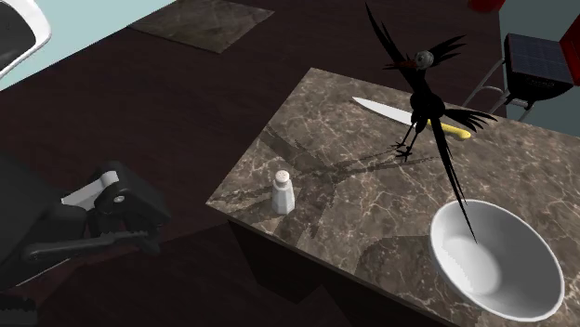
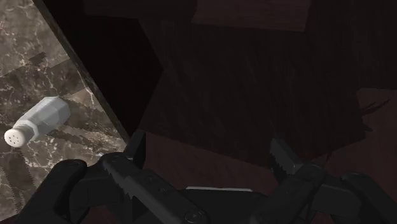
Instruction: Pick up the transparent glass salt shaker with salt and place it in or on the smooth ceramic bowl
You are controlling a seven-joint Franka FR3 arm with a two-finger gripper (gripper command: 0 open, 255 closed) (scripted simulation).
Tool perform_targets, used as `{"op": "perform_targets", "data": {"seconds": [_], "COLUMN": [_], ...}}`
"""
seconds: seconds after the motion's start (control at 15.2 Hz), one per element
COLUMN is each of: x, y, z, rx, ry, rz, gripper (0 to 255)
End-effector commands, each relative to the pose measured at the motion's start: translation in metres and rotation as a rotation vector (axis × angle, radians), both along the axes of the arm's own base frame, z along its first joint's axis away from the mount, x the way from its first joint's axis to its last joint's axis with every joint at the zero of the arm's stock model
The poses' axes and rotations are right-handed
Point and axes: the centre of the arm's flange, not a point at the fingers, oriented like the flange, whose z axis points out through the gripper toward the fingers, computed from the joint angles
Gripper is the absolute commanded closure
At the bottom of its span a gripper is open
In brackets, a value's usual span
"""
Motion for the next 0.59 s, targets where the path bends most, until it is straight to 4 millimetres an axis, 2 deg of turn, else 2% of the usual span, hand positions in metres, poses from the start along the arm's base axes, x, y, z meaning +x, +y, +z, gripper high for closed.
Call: {"op": "perform_targets", "data": {"seconds": [0.0,0.53], "x": [0.0,0.037], "y": [0.0,-0.081], "z": [0.0,-0.05], "rx": [0.0,-0.034], "ry": [0.0,0.025], "rz": [0.0,0.004], "gripper": [0,0]}}
